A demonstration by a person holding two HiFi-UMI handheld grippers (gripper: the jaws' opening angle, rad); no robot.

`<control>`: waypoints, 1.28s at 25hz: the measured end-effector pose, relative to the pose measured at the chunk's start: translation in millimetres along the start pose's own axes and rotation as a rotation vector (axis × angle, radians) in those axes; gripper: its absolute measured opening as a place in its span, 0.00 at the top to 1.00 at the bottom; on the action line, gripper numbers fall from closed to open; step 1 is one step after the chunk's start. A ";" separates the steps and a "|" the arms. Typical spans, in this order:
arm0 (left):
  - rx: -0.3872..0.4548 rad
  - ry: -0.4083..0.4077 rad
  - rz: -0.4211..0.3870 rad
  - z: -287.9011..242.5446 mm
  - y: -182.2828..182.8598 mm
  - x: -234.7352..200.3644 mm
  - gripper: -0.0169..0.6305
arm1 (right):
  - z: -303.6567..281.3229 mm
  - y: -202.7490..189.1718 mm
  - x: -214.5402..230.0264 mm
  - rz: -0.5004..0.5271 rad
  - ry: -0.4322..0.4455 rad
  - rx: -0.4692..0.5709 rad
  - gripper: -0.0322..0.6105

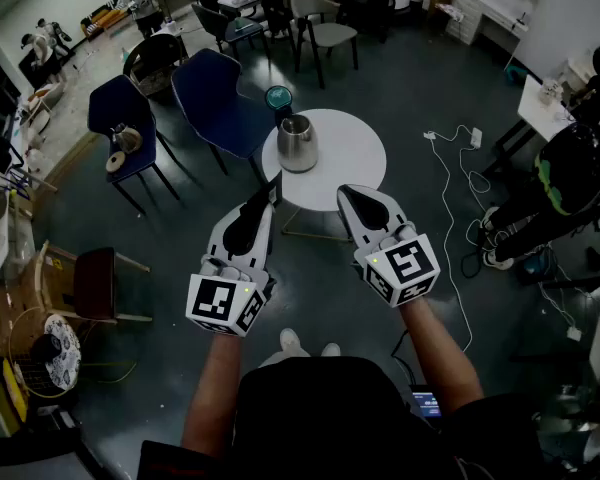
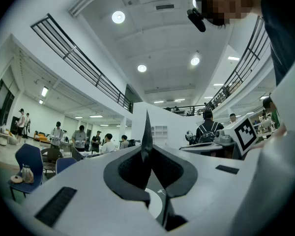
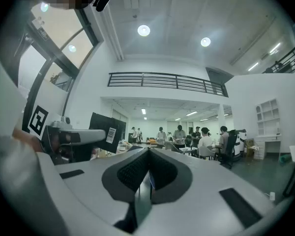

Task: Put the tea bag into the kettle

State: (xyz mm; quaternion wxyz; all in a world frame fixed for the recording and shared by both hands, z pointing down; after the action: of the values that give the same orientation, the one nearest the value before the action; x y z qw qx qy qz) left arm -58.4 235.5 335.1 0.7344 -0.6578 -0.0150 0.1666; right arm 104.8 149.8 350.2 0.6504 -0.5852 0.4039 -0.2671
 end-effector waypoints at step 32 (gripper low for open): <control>-0.019 -0.085 0.070 1.6 0.3 -75.9 0.92 | -61.7 2.4 -23.0 0.021 -0.072 -0.027 0.92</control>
State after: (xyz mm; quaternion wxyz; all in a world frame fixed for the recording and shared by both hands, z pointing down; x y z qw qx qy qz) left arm -130.5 217.0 349.9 0.7205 -0.6572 -0.0249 0.2199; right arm 40.6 135.4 353.5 0.6595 -0.5989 0.3897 -0.2335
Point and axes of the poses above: the fingertips, and each gripper's own axes: z backward along the fingers, x to its right, y out of its top, the point moved 6 cm from there along z, backward along the fingers, and after that the axes turned 10 degrees about z, right-handed, at the moved point
